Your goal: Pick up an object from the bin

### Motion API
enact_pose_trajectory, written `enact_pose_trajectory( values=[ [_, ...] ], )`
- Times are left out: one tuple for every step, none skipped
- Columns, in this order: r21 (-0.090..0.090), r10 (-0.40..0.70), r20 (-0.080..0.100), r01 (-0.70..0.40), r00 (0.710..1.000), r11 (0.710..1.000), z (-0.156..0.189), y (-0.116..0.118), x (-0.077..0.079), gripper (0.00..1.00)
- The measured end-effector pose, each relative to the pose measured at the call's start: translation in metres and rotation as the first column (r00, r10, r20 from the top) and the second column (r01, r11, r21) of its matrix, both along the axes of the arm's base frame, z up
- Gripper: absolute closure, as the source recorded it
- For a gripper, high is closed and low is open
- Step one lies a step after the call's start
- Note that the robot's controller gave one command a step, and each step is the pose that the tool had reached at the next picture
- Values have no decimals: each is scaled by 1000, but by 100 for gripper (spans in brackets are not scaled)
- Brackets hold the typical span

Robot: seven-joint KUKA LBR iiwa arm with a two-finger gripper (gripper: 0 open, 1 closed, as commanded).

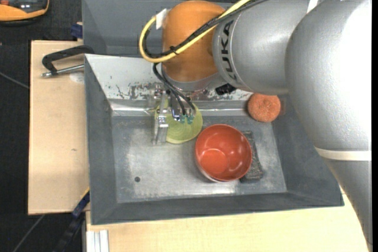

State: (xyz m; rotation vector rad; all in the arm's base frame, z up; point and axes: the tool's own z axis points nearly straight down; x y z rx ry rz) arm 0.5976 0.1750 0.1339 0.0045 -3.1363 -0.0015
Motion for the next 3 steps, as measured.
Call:
enact_pose_trajectory(
  values=[
    [-2,-5,-1,5,1000,1000,-4,-67,-16,0],
    [2,-1,2,1,1000,1000,-4,-62,-15,100],
    [3,112,18,-112,994,994,149,-81,-11,100]
  ],
)
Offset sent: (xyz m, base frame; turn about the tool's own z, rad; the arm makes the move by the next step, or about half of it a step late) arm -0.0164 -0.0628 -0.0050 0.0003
